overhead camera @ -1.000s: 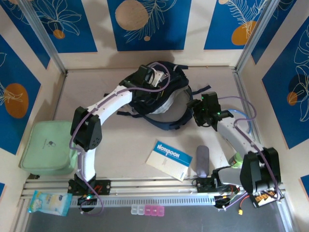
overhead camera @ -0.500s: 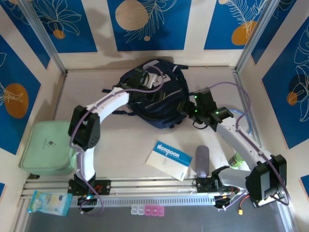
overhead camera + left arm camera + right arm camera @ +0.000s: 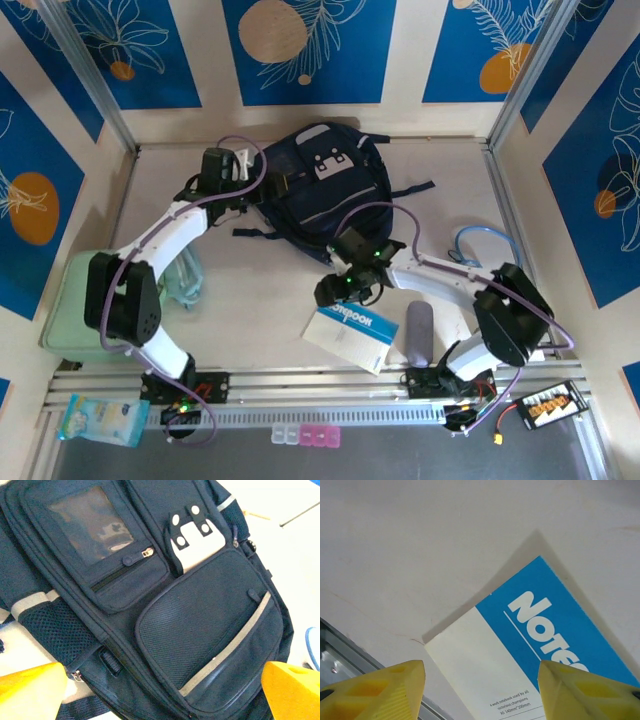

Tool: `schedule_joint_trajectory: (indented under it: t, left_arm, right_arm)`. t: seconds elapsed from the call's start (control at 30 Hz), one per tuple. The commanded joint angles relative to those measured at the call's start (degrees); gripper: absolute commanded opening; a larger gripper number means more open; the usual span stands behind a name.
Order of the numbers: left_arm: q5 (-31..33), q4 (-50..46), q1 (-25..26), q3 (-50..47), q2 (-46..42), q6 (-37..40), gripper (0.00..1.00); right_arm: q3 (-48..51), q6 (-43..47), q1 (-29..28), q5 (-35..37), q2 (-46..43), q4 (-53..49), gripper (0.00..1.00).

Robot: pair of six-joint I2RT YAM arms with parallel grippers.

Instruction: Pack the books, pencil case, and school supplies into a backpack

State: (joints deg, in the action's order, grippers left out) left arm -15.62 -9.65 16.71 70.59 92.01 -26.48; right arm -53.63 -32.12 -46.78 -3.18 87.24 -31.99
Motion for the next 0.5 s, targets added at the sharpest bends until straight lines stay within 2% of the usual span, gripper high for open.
schedule_joint_trajectory:
  t: [0.0, 0.47]
  left_arm:
    - [2.58, -0.75, -0.27, -0.45, -3.07, 1.97, 1.0]
    - [4.04, -3.73, -1.31, -1.55, -6.33, 1.98, 1.0]
  right_arm:
    - [-0.92, 3.01, -0.91, -2.38, 3.19, 1.43, 0.62]
    - [-8.87, 6.07, -1.56, 0.88, 16.88, 3.89, 0.61]
